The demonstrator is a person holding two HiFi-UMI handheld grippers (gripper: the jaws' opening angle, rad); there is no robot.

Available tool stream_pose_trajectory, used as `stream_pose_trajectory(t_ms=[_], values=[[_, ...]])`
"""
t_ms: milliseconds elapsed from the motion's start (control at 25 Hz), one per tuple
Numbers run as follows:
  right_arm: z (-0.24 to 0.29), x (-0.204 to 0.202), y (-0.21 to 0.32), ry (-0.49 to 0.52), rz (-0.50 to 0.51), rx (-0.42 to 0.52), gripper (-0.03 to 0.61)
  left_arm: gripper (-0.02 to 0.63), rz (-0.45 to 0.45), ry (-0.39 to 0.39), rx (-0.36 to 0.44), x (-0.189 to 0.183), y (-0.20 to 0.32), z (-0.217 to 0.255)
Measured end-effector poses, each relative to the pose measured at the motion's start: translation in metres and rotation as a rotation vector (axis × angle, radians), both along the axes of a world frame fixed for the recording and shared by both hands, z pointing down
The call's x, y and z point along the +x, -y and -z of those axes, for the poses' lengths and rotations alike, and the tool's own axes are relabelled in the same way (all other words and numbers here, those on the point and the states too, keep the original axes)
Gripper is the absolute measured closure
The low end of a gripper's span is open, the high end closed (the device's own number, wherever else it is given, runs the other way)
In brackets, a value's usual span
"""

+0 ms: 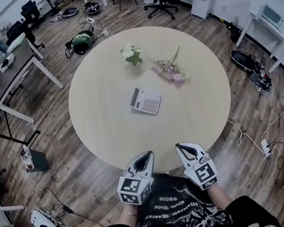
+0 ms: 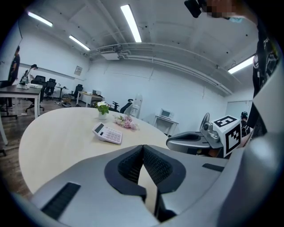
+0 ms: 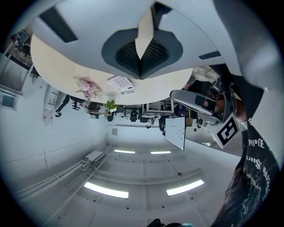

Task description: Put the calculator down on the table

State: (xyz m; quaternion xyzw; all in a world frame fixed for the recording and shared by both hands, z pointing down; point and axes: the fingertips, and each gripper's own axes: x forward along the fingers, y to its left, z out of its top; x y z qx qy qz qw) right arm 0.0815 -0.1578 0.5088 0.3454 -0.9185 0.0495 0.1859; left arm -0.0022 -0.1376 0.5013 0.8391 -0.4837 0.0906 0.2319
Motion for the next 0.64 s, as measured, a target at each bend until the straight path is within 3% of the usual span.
stream_pose_trajectory(t_ms=[120,360,640], values=[[-0.001,0.005,0.001,-0.031,0.034,0.054,0.574,0.594,-0.017,0.003,-0.017,0.009,-0.002,-0.005],[0.0,0.0,0.0,-0.023,0.002,-0.014,0.574,0.594,-0.037,0.025,-0.022,0.005,-0.001,-0.009],[-0.001,-0.01,0.003,-0.044,0.037,0.011,0.574,0.594,-0.048,0.026,-0.044,0.0,0.002,-0.011]])
